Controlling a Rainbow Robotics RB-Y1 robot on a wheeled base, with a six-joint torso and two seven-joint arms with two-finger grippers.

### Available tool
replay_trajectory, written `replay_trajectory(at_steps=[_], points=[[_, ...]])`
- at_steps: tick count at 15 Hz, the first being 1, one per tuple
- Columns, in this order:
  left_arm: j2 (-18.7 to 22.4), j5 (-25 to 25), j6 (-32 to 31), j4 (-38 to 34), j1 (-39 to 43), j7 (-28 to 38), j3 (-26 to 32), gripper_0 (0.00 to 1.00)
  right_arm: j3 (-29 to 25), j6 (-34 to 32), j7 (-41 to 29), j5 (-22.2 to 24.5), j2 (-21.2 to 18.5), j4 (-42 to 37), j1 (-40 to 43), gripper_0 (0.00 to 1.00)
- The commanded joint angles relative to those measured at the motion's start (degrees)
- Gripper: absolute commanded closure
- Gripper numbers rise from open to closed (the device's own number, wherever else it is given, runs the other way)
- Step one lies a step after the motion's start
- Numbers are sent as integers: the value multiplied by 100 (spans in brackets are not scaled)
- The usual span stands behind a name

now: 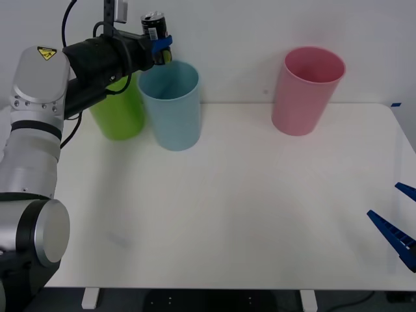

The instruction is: Grasp the object on the table and drop it into the matching bin: aluminum can to the light blue bin, PET bottle to the pink bin.

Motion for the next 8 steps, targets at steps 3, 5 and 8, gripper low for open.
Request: replay_trajectory(at_steps=[3,5,8], points=[[-39,10,6,1,8,-27,-65,99,0,0,0,0,0,0,0,0],[-39,10,6,1,8,-45,-82,98,0,0,0,0,0,0,0,0],[-39,71,6,1,8,-115,-91,30,0,0,0,0,0,0,0,0]])
